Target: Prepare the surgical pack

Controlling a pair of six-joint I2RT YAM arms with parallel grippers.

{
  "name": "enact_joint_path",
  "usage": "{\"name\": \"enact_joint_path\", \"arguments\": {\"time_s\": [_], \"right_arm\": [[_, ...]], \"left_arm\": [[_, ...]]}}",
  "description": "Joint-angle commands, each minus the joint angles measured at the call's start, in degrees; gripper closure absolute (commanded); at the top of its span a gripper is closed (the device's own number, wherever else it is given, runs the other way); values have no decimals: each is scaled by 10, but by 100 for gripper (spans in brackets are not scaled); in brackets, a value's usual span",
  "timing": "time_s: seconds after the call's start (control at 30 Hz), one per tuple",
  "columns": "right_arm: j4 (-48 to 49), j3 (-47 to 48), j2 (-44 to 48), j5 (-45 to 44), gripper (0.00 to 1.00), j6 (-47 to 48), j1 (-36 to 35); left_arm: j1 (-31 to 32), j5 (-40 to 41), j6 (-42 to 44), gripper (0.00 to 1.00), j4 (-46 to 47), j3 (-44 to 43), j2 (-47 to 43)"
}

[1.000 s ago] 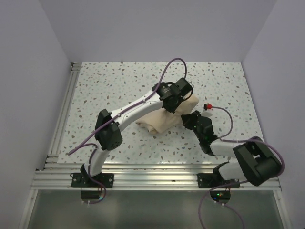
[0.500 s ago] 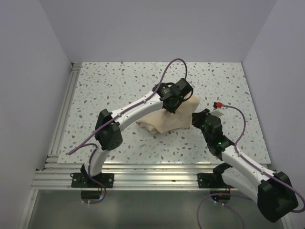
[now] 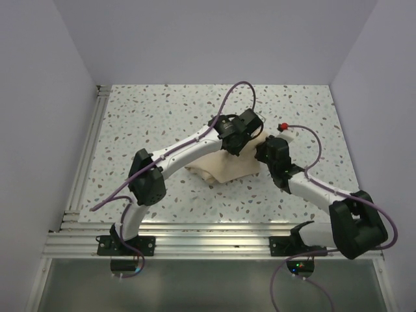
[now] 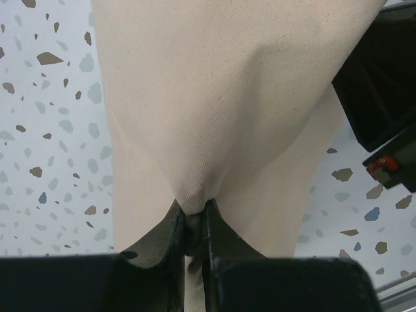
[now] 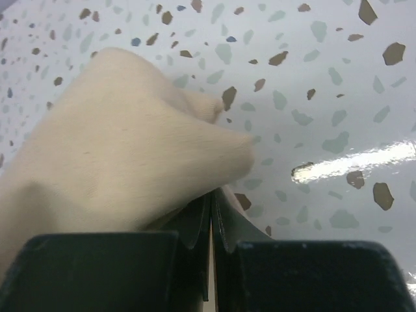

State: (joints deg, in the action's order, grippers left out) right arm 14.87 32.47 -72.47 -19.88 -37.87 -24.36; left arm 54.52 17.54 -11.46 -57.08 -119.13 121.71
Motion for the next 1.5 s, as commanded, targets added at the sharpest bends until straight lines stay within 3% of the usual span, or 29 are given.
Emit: {"name": "enact_joint_path", "arguments": {"time_s": [0.0, 0.2, 0.37, 0.57, 0.73, 0.93, 1.3, 1.47], "right_arm": [[35, 11, -31, 14, 100, 1, 25], [108, 2, -74, 68, 100, 0, 48], [111, 22, -98, 92, 100, -4, 48], [68, 12, -94, 99, 100, -21, 24], [-26, 36, -101, 34, 100, -21, -41], [-35, 30, -109, 20, 100, -25, -52], [-58, -14, 19, 29, 97, -8, -76], [-61, 7, -23, 32, 97, -9, -81]], "left_arm": [[1, 1, 0, 100, 33, -3, -58], [1, 0, 2, 100, 34, 0, -66], [1, 0, 2, 100, 37, 0, -64], [1, 2, 0, 100, 40, -8, -57], [1, 6, 0, 100, 38, -18, -50], [1, 7, -2, 100, 37, -23, -48], [1, 6, -4, 100, 34, -26, -45], [2, 6, -4, 100, 29, -36, -45]]}}
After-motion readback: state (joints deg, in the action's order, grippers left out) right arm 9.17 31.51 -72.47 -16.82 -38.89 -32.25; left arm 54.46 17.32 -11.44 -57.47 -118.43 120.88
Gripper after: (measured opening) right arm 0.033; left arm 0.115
